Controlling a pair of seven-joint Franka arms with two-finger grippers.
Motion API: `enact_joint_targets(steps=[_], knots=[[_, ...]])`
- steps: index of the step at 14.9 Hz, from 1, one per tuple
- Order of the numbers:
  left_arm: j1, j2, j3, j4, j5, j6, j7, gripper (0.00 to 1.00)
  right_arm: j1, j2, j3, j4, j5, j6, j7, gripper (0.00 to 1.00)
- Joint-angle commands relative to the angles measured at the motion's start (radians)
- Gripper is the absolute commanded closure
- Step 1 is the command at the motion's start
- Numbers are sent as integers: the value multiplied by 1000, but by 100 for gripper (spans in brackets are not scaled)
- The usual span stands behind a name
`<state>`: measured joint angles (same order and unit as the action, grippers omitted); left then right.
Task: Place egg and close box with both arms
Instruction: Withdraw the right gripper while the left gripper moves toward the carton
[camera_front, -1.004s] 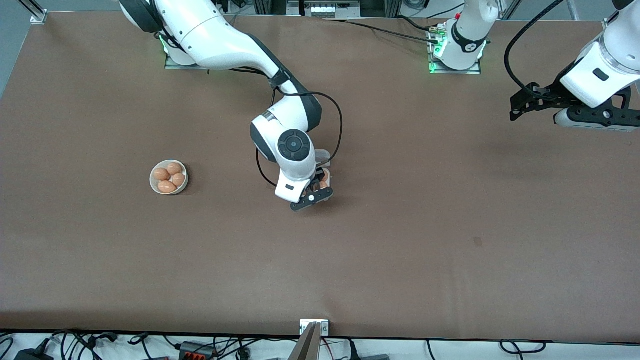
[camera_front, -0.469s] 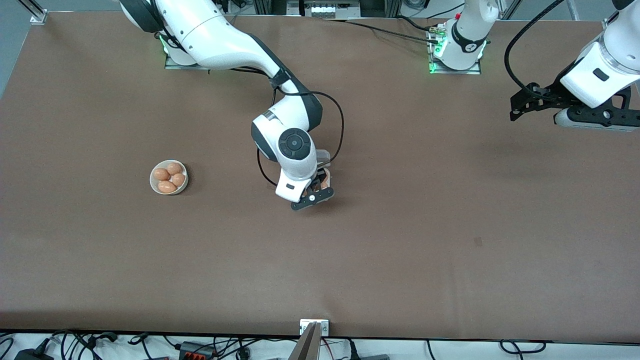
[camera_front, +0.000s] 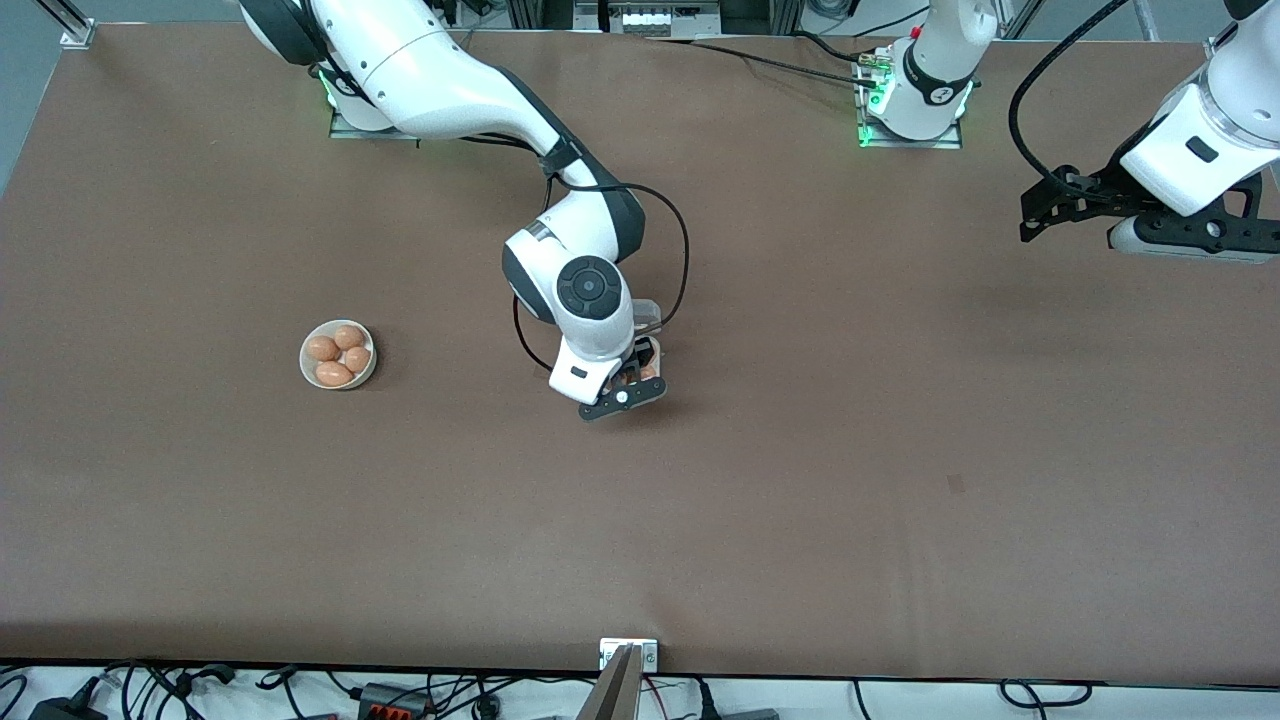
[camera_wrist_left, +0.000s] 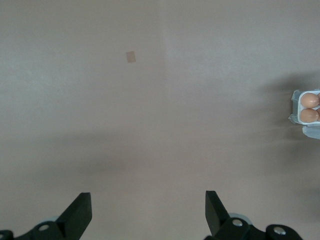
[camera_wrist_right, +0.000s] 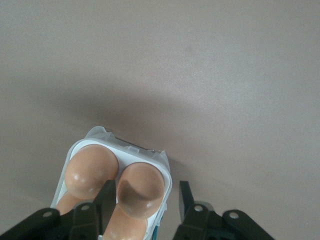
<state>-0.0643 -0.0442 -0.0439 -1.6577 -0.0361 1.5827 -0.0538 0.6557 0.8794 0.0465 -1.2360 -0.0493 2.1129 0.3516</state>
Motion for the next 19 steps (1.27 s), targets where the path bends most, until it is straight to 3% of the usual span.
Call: enact_joint_targets(steps=[1, 6, 12, 15, 16, 17, 19], knots=[[0, 15, -4, 33, 21, -21, 15, 0, -10, -17, -7, 4, -1, -24, 7, 39], [-5, 21, -4, 52, 21, -32, 5, 0, -59, -55, -2, 7, 2, -111, 3, 31], [-5, 33, -4, 53, 19, -76, 11, 0, -151, -129, -4, 4, 0, -201, -3, 7], [-3, 67, -4, 55, 21, -96, 55, 0, -253, -178, -4, 4, 2, -254, -3, 0], [-3, 72, -4, 55, 22, -98, 58, 10, -290, -194, -4, 3, 2, -263, 0, 0], [-3, 76, -4, 59, 22, -107, 60, 37, -330, -206, -2, 3, 2, -275, 0, 0], [-8, 84, -4, 61, 18, -127, 61, 73, -395, -233, -2, 3, 2, -292, -41, 0]])
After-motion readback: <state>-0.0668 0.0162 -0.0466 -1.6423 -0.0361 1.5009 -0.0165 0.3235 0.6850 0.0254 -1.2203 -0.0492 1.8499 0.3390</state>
